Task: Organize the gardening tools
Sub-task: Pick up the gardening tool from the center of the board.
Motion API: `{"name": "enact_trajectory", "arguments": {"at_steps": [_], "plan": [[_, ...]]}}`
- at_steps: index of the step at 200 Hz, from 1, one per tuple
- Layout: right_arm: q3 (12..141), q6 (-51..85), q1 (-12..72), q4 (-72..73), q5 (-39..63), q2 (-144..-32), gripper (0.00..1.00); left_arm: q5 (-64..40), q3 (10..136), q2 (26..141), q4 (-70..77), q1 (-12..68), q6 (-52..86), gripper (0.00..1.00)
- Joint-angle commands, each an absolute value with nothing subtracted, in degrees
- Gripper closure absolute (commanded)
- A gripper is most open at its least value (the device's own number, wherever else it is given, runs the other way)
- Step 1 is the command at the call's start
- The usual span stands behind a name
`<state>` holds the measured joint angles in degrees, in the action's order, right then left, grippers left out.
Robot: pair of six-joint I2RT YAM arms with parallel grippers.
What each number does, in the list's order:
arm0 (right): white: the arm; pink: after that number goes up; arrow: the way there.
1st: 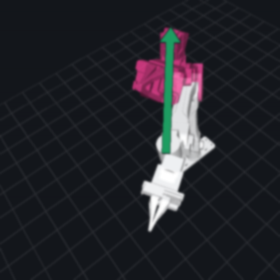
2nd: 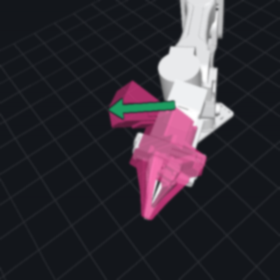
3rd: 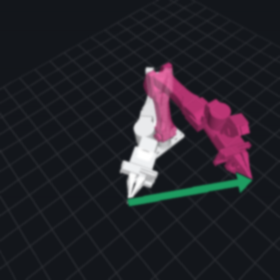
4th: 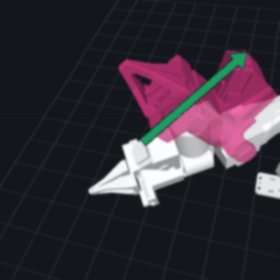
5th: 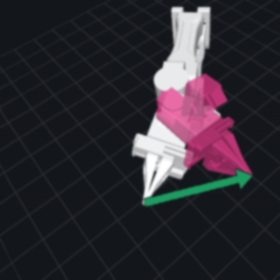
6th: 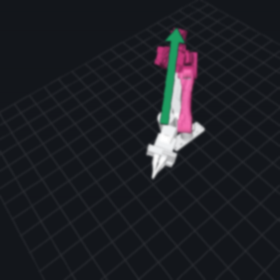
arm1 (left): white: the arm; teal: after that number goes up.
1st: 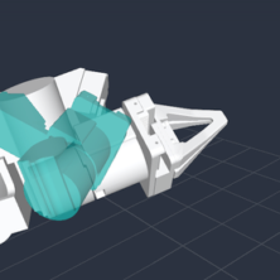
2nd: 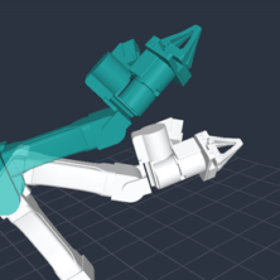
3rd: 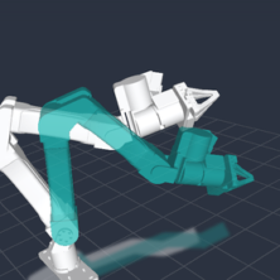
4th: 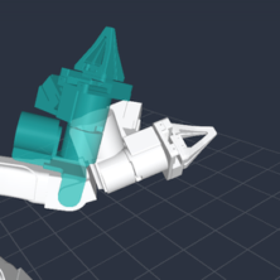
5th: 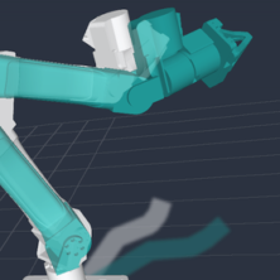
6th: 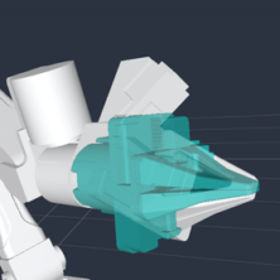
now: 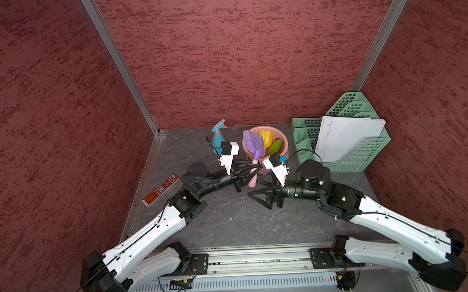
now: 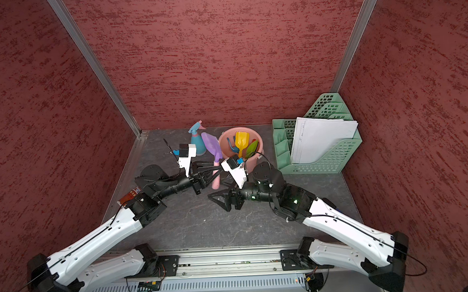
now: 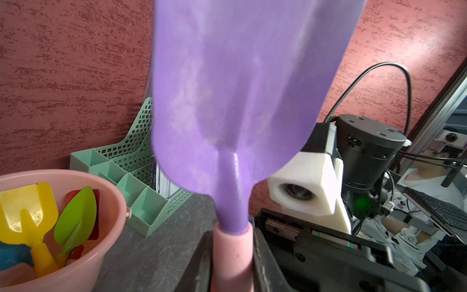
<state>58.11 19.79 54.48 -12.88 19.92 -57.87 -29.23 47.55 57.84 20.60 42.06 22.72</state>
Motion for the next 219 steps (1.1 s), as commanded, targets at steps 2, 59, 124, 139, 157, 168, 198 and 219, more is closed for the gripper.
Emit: {"name": "enact_trajectory", "arguments": {"at_steps": [2, 59, 124, 139, 157, 168, 198, 219], "plan": [[56.98, 21.44, 54.23, -5.37, 19.59, -57.47, 0.20, -31.08, 47.47, 57.39, 25.96, 41.76, 25.02, 1.00], [56.62, 20.87, 54.18, -4.04, 16.79, -57.57, 0.42, -31.34, 46.82, 57.05, 29.40, 41.79, 26.76, 1.00], [57.50, 21.09, 54.15, -4.68, 15.58, -58.80, 0.89, -32.01, 47.55, 56.71, 28.63, 41.84, 26.72, 1.00], [57.40, 21.03, 54.20, -4.72, 14.87, -58.58, 0.92, -31.70, 47.55, 56.56, 28.20, 41.90, 26.71, 0.98], [57.08, 20.54, 54.17, -5.52, 12.84, -57.99, 0.94, -30.58, 47.38, 55.93, 27.86, 41.92, 26.35, 0.48], [56.89, 19.98, 54.14, -6.63, 10.85, -57.55, 0.96, -29.64, 47.29, 55.14, 25.13, 41.91, 25.80, 0.26], [57.30, 17.75, 53.15, -10.86, 5.12, -56.14, 0.99, -26.28, 46.29, 52.08, 21.13, 41.81, 23.88, 0.00], [57.22, 16.45, 51.12, -13.02, 1.95, -55.13, 1.00, -24.39, 45.39, 49.97, 17.54, 41.77, 22.72, 0.00]]}}
